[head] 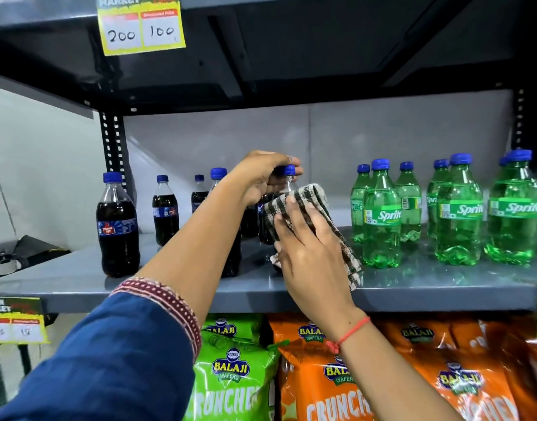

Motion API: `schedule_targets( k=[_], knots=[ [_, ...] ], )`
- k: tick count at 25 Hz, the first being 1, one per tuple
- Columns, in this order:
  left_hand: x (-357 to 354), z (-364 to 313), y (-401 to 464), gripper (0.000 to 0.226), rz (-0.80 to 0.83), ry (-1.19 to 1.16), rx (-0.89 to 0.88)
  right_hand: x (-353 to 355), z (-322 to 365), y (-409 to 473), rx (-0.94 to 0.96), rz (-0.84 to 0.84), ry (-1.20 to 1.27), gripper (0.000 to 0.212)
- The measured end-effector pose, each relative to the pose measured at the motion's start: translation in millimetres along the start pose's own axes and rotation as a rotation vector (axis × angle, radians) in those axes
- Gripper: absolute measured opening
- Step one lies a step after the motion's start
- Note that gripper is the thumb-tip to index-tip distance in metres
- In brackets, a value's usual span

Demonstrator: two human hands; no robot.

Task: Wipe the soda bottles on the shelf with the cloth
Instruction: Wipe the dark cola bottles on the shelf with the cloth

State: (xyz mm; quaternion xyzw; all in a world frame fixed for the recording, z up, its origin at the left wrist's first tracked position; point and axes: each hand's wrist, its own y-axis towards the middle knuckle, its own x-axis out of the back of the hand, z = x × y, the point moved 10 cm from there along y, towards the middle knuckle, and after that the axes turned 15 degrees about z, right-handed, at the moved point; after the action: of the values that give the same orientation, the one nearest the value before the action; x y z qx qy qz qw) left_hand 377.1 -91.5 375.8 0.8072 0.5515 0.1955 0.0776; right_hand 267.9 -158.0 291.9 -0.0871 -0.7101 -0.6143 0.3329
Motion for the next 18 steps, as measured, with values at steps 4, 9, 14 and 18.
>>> schedule_targets(
  k=[4,9,14,18],
  knots=[
    [-3.5,3.9,9.0,0.022,0.038,-0.034,0.001,-5.8,5.1,-2.1,0.069,0.017,0.066,0.041],
    [-0.8,8.2,11.8,0.015,0.05,-0.075,0.006,-8.3,10.4,11.4,0.187,-0.009,-0.098,0.056],
    [-1.6,8.9,8.6,0.016,0.072,-0.114,0.001,-17.3,16.1,19.8,0.195,-0.016,-0.173,0.064],
    [-0.9,9.5,8.0,0.016,0.071,-0.147,0.009,-16.2,16.2,21.2,0.208,-0.014,-0.197,0.065]
  ],
)
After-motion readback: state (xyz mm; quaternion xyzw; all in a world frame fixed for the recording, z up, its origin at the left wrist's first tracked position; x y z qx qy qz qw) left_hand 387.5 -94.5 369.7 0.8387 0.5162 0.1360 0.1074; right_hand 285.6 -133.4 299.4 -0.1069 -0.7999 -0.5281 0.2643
